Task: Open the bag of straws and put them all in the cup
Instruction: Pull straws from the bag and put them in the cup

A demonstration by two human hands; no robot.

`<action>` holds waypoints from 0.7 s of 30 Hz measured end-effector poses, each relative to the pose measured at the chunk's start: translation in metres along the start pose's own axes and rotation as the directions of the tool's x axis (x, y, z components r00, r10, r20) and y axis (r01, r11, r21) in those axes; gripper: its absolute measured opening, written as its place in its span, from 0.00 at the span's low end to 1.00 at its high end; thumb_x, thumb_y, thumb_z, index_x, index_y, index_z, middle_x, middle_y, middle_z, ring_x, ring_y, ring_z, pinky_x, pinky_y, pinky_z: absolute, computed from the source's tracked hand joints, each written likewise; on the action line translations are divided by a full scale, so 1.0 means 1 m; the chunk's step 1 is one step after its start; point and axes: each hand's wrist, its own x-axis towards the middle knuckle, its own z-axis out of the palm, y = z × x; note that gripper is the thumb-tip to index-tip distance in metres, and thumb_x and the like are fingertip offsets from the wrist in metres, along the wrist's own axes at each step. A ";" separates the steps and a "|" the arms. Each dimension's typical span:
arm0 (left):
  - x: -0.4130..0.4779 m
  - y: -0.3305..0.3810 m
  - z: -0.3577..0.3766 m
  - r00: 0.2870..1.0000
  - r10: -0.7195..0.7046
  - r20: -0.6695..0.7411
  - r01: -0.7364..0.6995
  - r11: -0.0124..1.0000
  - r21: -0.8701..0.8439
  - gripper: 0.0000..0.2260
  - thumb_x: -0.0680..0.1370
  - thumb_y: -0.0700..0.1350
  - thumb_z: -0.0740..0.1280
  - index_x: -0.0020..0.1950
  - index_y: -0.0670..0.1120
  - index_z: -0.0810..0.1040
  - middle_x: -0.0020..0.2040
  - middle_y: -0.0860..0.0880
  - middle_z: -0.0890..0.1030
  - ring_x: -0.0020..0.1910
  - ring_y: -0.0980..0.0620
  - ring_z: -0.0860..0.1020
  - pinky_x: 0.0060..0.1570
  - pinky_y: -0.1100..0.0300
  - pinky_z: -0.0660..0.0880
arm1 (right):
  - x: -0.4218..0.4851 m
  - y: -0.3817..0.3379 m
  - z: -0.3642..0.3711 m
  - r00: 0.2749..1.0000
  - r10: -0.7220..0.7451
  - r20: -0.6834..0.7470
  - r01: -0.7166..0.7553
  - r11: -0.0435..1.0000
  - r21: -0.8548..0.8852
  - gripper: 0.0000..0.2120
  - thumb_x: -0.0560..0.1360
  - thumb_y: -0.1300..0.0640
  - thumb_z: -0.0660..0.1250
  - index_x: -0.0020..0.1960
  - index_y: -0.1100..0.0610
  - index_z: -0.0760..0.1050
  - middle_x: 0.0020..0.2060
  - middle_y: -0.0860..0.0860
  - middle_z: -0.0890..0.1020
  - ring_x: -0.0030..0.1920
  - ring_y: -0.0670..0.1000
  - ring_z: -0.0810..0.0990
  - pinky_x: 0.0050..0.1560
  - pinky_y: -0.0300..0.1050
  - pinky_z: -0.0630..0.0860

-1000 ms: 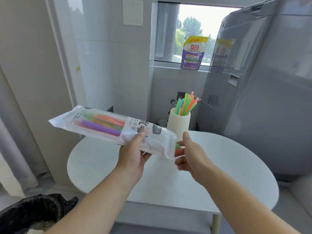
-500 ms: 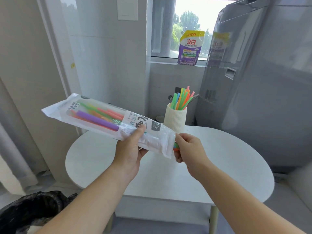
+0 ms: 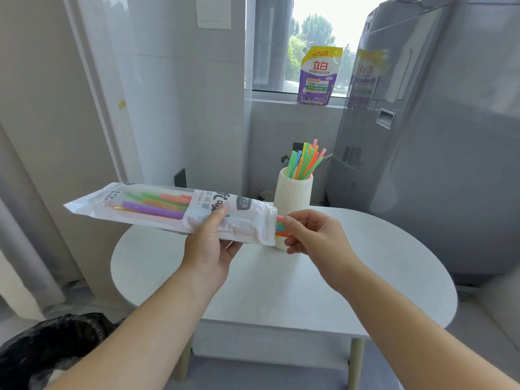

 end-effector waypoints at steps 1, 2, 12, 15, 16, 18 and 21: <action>0.000 0.000 0.000 1.000 -0.006 -0.003 0.006 1.000 -0.004 0.19 0.79 0.45 0.70 0.70 0.48 0.78 0.59 0.46 0.86 0.49 0.50 0.85 0.38 0.58 0.82 | 0.000 0.000 0.000 1.000 -0.016 -0.009 0.016 0.999 -0.043 0.09 0.76 0.55 0.73 0.49 0.61 0.83 0.36 0.54 0.83 0.33 0.49 0.79 0.37 0.42 0.79; 0.000 0.000 0.000 1.000 -0.013 -0.003 0.013 1.000 -0.008 0.19 0.79 0.45 0.70 0.70 0.48 0.78 0.60 0.46 0.85 0.49 0.50 0.85 0.38 0.58 0.82 | 0.000 -0.001 0.000 0.999 -0.029 -0.020 0.028 0.996 -0.082 0.08 0.76 0.55 0.72 0.49 0.60 0.83 0.34 0.52 0.83 0.32 0.48 0.78 0.36 0.41 0.78; -0.003 -0.004 0.003 0.999 -0.042 0.024 0.042 0.999 -0.015 0.18 0.79 0.44 0.70 0.69 0.47 0.78 0.53 0.48 0.86 0.47 0.50 0.86 0.38 0.57 0.83 | 0.000 -0.003 -0.001 0.998 -0.054 -0.014 0.050 0.977 -0.209 0.07 0.78 0.53 0.70 0.54 0.54 0.80 0.36 0.49 0.81 0.30 0.47 0.76 0.32 0.42 0.76; -0.004 -0.004 0.004 0.998 -0.046 0.035 0.047 0.999 -0.023 0.16 0.79 0.44 0.70 0.67 0.47 0.79 0.52 0.48 0.86 0.47 0.50 0.85 0.39 0.57 0.83 | 0.000 -0.003 0.000 0.998 -0.051 -0.024 0.044 0.969 -0.242 0.06 0.79 0.55 0.68 0.50 0.57 0.82 0.35 0.51 0.80 0.28 0.47 0.74 0.31 0.38 0.75; -0.004 -0.004 0.004 0.998 -0.047 0.041 0.048 0.998 -0.029 0.15 0.79 0.44 0.70 0.66 0.47 0.80 0.51 0.48 0.86 0.46 0.50 0.85 0.39 0.58 0.83 | 0.000 -0.003 0.000 0.998 -0.046 -0.035 0.038 0.975 -0.218 0.07 0.80 0.55 0.68 0.50 0.58 0.81 0.34 0.51 0.79 0.27 0.47 0.74 0.30 0.38 0.75; -0.004 -0.003 0.003 0.997 -0.048 0.055 0.050 0.998 -0.042 0.14 0.79 0.44 0.70 0.65 0.48 0.80 0.51 0.48 0.86 0.45 0.51 0.85 0.39 0.58 0.83 | 0.001 -0.005 -0.001 0.998 -0.035 -0.054 0.025 0.984 -0.175 0.07 0.80 0.55 0.67 0.52 0.58 0.79 0.36 0.53 0.79 0.28 0.47 0.75 0.31 0.38 0.75; -0.004 -0.002 0.004 0.997 -0.047 0.064 0.051 0.997 -0.060 0.17 0.79 0.44 0.69 0.68 0.47 0.78 0.49 0.48 0.86 0.44 0.51 0.86 0.39 0.58 0.83 | 0.002 -0.006 0.000 0.999 0.011 -0.053 -0.020 0.987 -0.158 0.08 0.81 0.54 0.66 0.55 0.58 0.77 0.39 0.54 0.80 0.31 0.49 0.76 0.32 0.40 0.76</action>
